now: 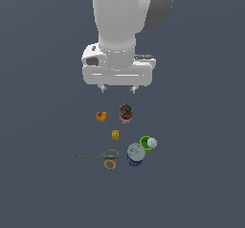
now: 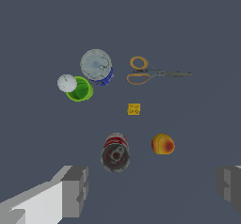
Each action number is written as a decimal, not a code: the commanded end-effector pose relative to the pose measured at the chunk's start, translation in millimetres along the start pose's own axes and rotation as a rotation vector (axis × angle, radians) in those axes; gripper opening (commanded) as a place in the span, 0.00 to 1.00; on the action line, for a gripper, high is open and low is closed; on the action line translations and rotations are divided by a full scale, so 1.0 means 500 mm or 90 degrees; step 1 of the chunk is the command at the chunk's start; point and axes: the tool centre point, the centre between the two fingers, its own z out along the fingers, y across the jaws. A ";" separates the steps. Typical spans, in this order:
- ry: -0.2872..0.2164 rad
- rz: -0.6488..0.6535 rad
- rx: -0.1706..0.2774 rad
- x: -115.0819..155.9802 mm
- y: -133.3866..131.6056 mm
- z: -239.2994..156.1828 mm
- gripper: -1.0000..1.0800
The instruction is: Pick up a designated object from a clutter of objects.
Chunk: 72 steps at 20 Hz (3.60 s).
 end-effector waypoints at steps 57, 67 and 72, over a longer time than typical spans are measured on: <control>-0.008 -0.554 -0.010 0.199 0.118 0.303 0.96; -0.002 -0.705 -0.005 0.235 0.160 0.408 0.96; 0.002 -0.765 -0.003 0.245 0.176 0.451 0.96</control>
